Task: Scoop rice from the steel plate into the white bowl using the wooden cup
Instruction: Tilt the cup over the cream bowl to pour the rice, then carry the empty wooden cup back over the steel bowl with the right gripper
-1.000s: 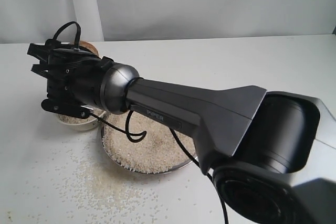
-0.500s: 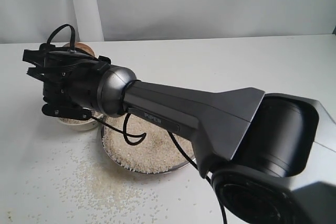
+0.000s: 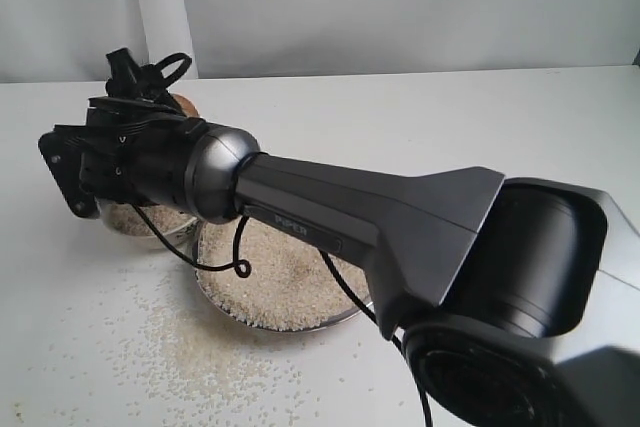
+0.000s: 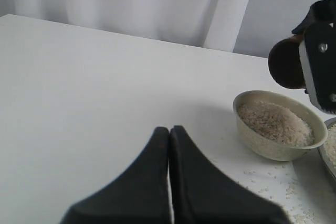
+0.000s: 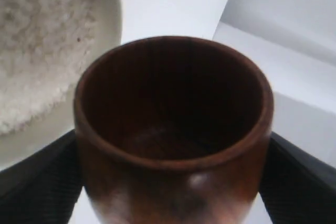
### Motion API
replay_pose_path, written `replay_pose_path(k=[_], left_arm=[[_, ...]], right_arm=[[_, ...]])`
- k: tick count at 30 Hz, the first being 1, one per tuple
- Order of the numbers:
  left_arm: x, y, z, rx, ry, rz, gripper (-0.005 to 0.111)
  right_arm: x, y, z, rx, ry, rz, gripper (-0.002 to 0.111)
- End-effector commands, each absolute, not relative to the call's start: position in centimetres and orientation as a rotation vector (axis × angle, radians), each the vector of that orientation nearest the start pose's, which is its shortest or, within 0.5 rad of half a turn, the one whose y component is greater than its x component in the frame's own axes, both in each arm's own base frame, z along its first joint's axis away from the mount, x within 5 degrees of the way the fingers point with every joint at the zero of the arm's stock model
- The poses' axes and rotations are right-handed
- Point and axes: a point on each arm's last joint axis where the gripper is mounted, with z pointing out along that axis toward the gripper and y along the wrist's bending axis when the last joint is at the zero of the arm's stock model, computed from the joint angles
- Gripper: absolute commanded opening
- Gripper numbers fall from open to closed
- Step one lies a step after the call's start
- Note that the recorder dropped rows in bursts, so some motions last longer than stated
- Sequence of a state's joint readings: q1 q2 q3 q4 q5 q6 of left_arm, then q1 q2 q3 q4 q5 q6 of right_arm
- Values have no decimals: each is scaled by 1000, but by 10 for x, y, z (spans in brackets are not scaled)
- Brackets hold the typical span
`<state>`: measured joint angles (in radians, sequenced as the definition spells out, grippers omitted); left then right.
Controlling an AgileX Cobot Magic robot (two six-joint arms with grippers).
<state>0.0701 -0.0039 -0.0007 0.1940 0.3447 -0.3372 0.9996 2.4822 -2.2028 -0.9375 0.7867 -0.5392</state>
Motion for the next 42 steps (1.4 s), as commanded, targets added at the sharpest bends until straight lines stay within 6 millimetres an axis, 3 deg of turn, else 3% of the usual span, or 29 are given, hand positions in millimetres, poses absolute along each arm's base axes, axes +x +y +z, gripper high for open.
replay_pose_path(k=[1,7,12,18,21,24,29,32,35,39,42], left_arm=[[53,9,183,-244,1798,-4,0],[53,9,183,-244,1798,-4,0],[53,9,183,-244,1798,-4,0],[53,9,183,-244,1798,-4,0],[53,9,183,-244,1798,-4,0],[53,9,183,-244,1798,-4,0],[53,9,183,-244,1798,-4,0],[53,9,183,-244,1798,-4,0],[53,9,183,-244,1798,-4,0],[53,9,183,-244,1798,-4,0],[53,9,183,-244,1798,-4,0]], right_arm=[[342,436,198,-1634,1496,-662,0],[341,436,196,-1465,1668,-510,0],[340,437,196,-1452,1686,-491,0],[337,429,222,-1268,1803,-406,0],[333,417,243,-1159,1892,-413,0],[323,403,256,-1158,1919,-405,0],[315,352,263,-1191,1985,-490,0],[319,314,254,-1209,2038,-585,0],[327,293,235,-1241,2065,-657,0],[335,286,218,-1296,2027,-621,0],[346,283,202,-1491,1884,-773,0]])
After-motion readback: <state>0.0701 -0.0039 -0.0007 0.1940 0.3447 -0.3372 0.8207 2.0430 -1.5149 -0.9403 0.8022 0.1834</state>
